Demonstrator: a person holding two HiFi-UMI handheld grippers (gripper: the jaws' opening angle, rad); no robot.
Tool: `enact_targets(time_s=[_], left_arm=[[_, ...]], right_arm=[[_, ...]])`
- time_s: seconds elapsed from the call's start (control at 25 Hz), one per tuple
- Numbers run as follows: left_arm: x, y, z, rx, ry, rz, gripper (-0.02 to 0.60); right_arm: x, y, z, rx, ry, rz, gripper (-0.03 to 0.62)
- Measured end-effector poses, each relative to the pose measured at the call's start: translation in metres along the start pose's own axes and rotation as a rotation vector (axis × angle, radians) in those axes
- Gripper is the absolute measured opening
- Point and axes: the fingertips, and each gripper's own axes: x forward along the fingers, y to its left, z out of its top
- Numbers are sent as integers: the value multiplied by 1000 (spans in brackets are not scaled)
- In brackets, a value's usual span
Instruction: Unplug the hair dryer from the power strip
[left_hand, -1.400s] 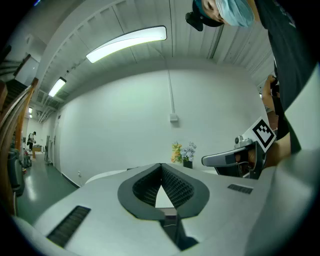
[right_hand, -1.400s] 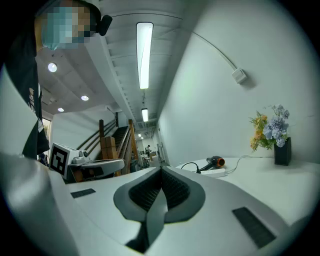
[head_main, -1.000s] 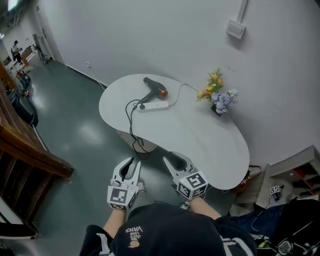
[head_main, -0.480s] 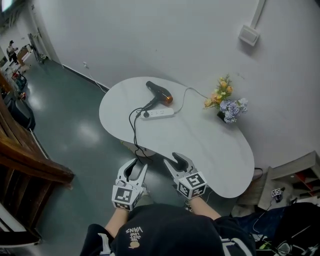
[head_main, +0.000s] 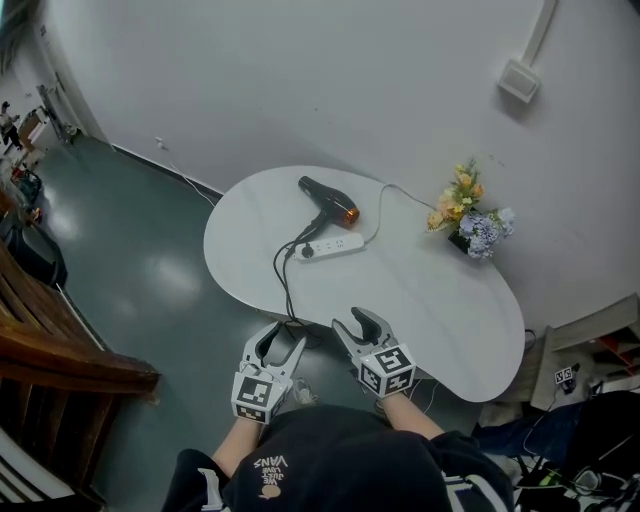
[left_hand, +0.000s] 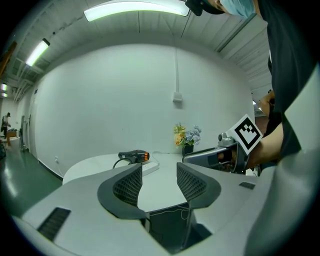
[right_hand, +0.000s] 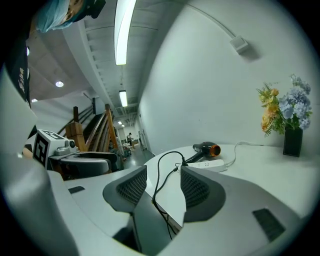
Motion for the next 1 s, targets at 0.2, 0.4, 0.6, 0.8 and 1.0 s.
enact_targets(time_s=[0.2, 0.4, 0.6, 0.8, 1.0], left_arm=[[13, 29, -5, 27, 30, -53, 213], [30, 48, -9, 69, 51, -85, 216], [44, 54, -13, 61, 63, -101, 215], [64, 60, -19, 57, 92, -113, 215], [92, 64, -15, 48, 98, -96, 215]], right_arm=[[30, -4, -1, 9, 12, -46, 193], [50, -13, -3, -19, 33, -58, 193], [62, -23, -10, -24, 68, -66, 193], [82, -39, -11, -20, 97, -61, 192], [101, -59, -12, -83, 146, -22, 192]])
